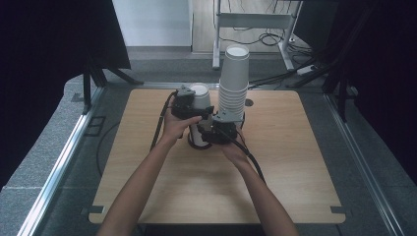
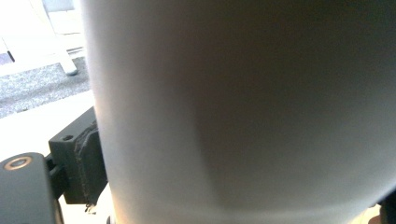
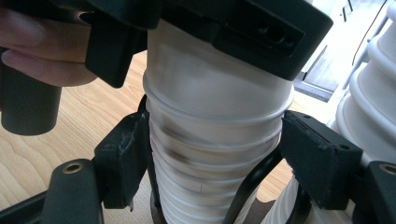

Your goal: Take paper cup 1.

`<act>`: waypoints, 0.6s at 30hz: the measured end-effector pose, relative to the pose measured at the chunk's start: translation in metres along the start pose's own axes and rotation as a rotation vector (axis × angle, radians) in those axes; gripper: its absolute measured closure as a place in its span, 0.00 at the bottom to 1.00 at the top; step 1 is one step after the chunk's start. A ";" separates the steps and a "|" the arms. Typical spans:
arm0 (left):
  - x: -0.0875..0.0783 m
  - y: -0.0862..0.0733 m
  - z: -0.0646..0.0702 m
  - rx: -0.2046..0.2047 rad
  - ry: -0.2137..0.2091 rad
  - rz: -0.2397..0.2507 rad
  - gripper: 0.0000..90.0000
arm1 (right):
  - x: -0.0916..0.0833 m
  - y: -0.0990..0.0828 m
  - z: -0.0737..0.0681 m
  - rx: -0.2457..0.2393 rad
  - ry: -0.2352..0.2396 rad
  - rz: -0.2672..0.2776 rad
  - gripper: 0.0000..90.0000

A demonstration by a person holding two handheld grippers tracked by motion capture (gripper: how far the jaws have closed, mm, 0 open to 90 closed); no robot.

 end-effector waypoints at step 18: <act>0.000 -0.001 0.000 0.005 -0.001 -0.001 0.13 | 0.000 0.000 0.000 -0.004 0.000 -0.003 0.28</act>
Point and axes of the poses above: each handheld gripper's, and its own axes: x roughly forward along the jaws, y roughly out of its top, z roughly to its right, the point moved 3 cm from there along x, roughly forward along the jaws, and after that the axes turned 1 degree about -x, right-handed, at the moved point
